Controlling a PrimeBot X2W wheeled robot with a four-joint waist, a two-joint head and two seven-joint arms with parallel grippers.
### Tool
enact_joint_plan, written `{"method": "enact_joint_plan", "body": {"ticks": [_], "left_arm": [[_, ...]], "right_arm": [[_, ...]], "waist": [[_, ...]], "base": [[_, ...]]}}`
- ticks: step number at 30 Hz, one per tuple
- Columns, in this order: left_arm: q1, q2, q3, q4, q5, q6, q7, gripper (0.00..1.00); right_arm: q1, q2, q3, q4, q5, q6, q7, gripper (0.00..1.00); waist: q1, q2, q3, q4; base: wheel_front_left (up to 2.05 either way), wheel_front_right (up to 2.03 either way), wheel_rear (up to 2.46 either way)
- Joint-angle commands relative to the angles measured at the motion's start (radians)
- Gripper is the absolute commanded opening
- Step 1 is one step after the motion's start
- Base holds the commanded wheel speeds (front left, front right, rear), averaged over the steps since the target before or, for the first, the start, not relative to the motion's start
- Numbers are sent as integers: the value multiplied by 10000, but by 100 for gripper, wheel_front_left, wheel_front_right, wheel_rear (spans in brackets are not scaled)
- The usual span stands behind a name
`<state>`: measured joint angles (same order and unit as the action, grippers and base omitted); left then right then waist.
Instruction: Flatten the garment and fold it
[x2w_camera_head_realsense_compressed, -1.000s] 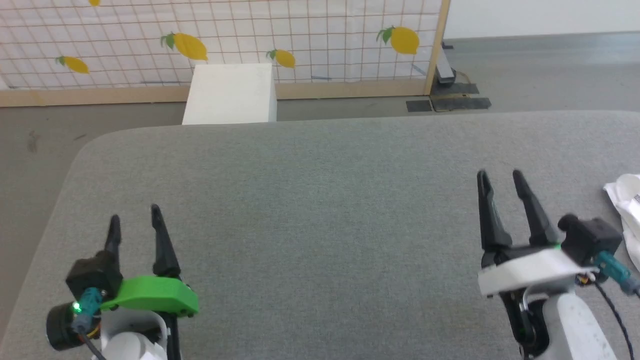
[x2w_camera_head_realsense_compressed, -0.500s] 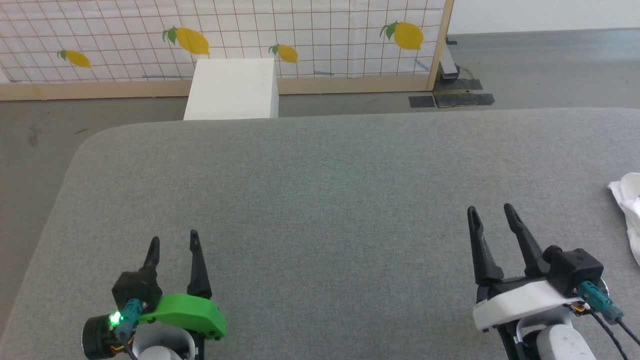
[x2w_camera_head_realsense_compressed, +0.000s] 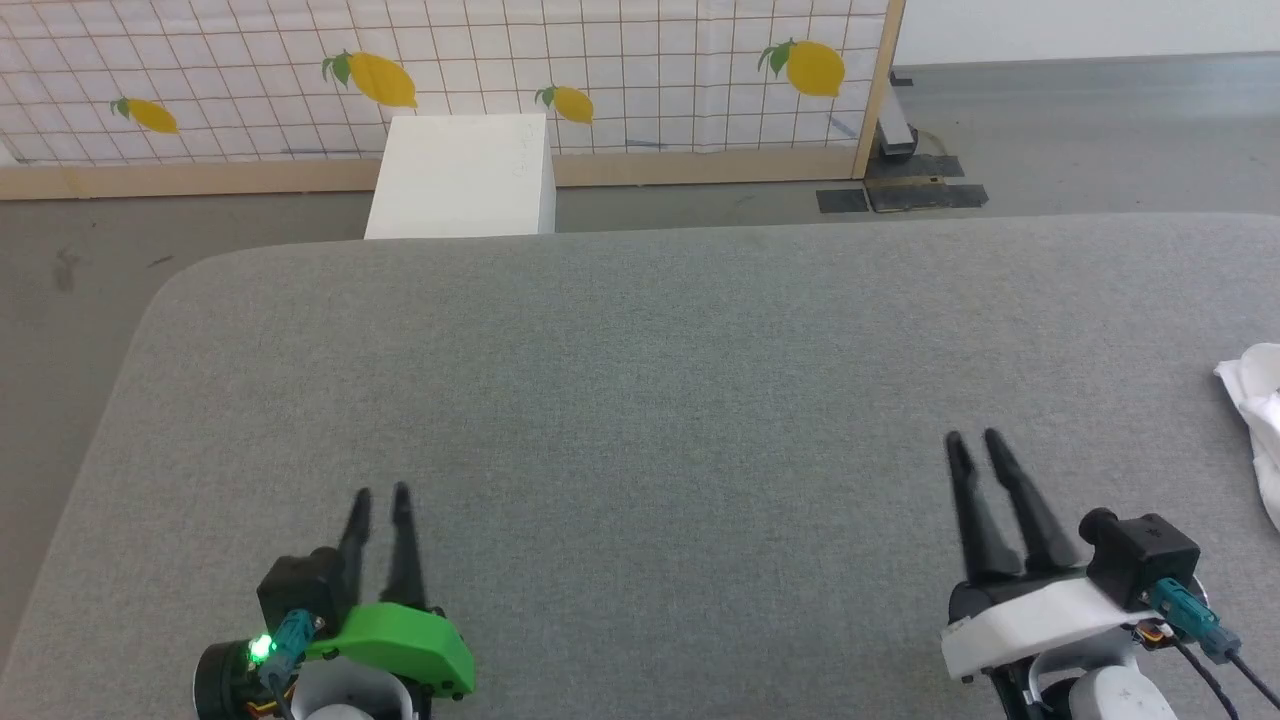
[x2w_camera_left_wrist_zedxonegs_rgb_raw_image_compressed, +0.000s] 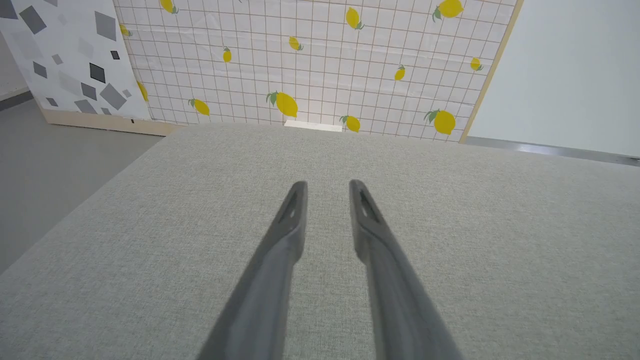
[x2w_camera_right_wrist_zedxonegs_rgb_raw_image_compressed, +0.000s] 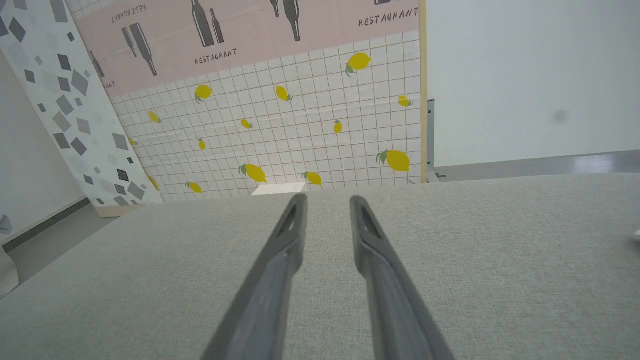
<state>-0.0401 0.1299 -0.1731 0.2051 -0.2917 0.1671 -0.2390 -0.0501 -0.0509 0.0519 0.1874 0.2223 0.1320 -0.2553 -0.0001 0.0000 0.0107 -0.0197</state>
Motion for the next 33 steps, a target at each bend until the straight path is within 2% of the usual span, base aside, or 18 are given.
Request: {"method": "enact_joint_plan", "body": {"ticks": [1,33], "left_arm": [[0,0,2,0,0,0,0,0],[97,-193,420,-496,706,-404,578,0]], "right_arm": [[0,0,4,0,0,0,0,0],[121,2,-123,-454,-538,-3,618,0]], "waist": [[1,0,0,0],[1,0,-26,48]], "base": [[0,0,0],[0,0,0]]}}
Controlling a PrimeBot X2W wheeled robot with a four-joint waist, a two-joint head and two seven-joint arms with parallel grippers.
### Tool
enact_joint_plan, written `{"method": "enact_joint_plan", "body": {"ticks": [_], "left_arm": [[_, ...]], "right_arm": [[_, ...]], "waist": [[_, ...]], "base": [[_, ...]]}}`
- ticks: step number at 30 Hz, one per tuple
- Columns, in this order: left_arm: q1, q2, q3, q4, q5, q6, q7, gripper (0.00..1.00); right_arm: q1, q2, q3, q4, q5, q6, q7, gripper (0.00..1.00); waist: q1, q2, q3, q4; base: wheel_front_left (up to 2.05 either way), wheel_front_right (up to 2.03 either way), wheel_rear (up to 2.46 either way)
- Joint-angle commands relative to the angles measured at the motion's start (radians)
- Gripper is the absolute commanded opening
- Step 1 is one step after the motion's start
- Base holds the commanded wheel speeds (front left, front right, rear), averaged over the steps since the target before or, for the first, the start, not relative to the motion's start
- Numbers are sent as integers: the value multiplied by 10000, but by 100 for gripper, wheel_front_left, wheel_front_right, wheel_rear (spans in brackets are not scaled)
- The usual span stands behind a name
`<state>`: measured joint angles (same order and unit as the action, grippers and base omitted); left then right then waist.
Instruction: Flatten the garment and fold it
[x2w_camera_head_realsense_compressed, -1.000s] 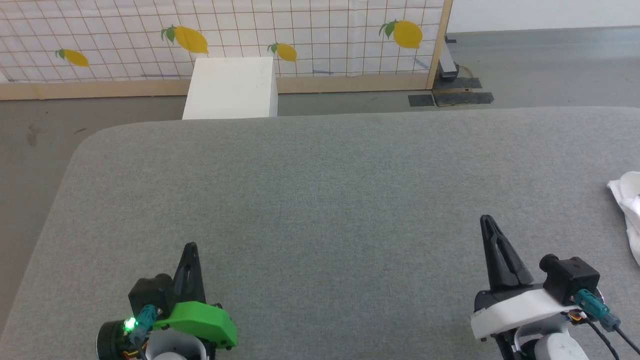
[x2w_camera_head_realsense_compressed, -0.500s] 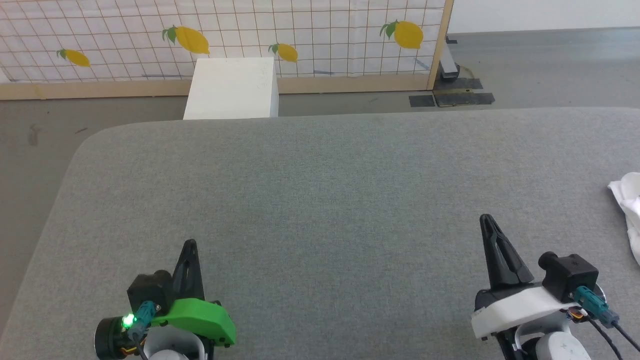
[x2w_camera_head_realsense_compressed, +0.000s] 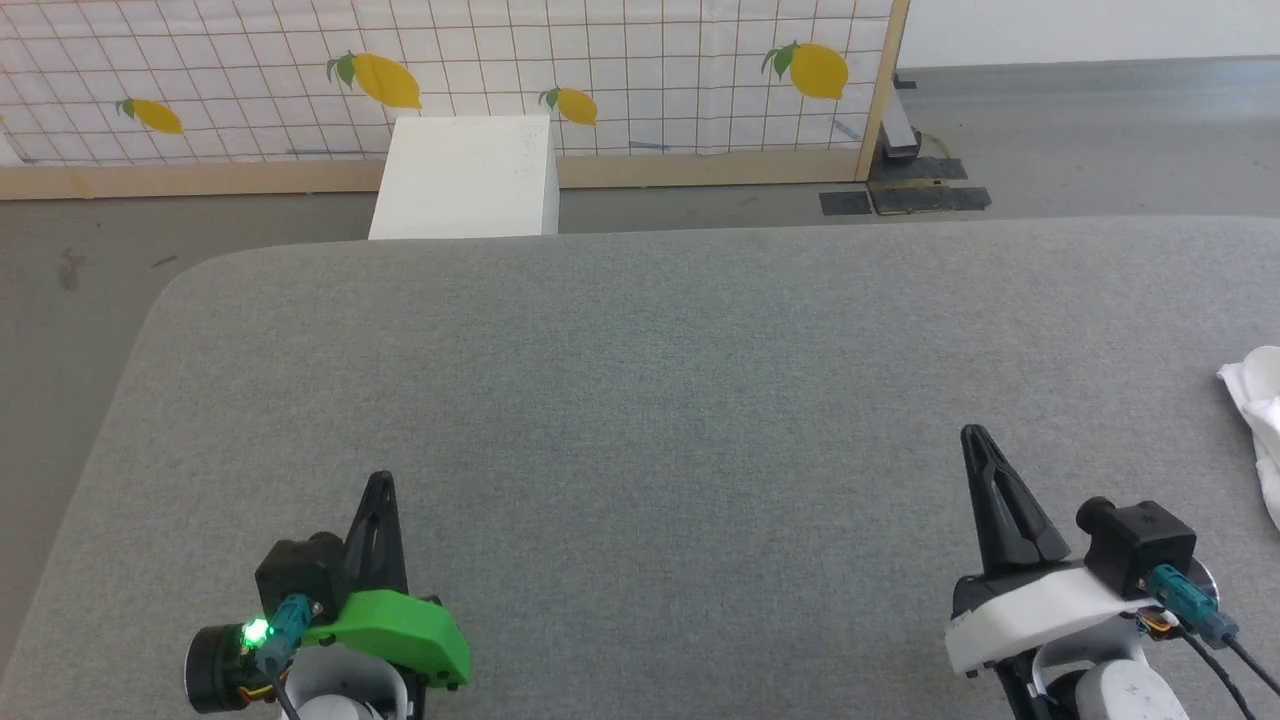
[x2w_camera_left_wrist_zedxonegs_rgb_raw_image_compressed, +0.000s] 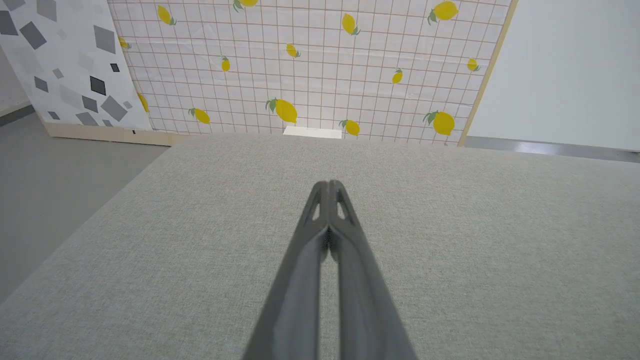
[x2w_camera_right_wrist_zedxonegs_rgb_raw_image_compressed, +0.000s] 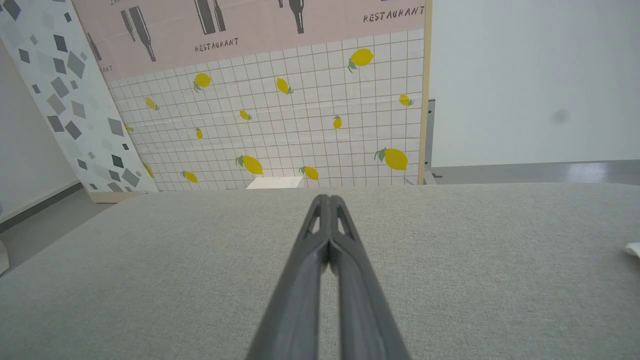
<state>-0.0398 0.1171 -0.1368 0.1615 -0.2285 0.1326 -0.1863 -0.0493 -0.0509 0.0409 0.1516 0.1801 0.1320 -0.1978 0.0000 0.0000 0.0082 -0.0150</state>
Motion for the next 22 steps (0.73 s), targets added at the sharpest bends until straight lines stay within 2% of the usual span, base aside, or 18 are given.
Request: {"method": "enact_joint_plan", "body": {"ticks": [1,22], "left_arm": [[98,-71,73,-79,99,-74,72,0],[164,-204,360,-420,584,-352,469,0]], "right_arm": [[118,2,-18,-111,-136,-3,65,0],[201,3,-105,-423,-505,-6,489,0]], "waist": [[0,0,-1,3],[0,0,-19,35]], "base": [[0,0,0],[0,0,0]]}}
